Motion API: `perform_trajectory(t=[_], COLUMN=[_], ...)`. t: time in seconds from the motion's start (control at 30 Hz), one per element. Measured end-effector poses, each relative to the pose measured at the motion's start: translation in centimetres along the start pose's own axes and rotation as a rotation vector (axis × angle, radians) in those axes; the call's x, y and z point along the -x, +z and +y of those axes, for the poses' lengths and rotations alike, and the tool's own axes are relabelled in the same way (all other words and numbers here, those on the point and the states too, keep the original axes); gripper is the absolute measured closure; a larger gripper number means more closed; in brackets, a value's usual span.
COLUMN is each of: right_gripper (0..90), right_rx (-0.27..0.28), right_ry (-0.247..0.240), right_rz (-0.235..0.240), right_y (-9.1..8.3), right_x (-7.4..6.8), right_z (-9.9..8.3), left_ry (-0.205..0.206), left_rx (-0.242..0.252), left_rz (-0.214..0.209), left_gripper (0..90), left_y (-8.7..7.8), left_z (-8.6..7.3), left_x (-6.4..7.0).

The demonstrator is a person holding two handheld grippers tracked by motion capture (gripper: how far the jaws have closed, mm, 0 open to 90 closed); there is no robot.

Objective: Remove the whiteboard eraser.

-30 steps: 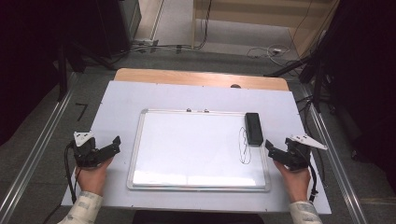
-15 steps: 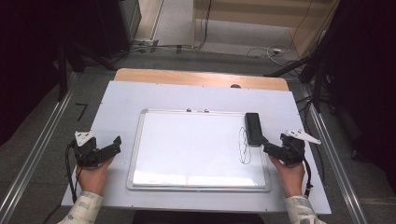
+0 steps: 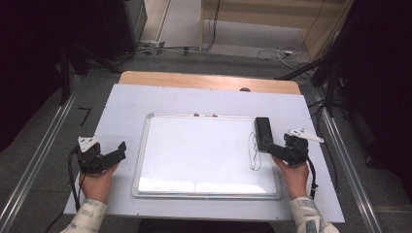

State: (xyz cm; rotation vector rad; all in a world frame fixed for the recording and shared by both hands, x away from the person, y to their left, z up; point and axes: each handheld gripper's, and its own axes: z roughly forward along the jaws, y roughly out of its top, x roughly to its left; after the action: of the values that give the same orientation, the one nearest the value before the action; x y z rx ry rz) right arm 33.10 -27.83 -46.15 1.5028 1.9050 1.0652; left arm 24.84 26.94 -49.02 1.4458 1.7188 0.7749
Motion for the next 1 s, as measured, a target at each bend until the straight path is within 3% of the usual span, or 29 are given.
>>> perform_trajectory(t=[0.63,0.73,0.8,1.0], right_gripper=[16.6,17.3,17.3,22.2], right_rx=[-0.010,-0.020,-0.038,-0.053], right_ry=[0.022,0.037,0.032,0.019], right_rz=[-0.040,-0.061,-0.097,-0.144], right_y=[2.4,3.5,4.1,5.5], right_x=[-0.9,-1.2,-1.3,-1.8], right_z=[1.2,1.7,1.9,2.6], left_ry=[-0.002,-0.002,-0.006,-0.013], left_rx=[-0.002,-0.002,-0.001,0.003], left_rz=[0.001,0.002,0.004,0.003], left_gripper=[9.5,9.5,9.5,9.5], left_y=[0.0,0.0,0.0,0.0], left_z=[0.0,0.0,0.0,0.0], left_x=[-0.1,-0.1,-0.1,-0.3])
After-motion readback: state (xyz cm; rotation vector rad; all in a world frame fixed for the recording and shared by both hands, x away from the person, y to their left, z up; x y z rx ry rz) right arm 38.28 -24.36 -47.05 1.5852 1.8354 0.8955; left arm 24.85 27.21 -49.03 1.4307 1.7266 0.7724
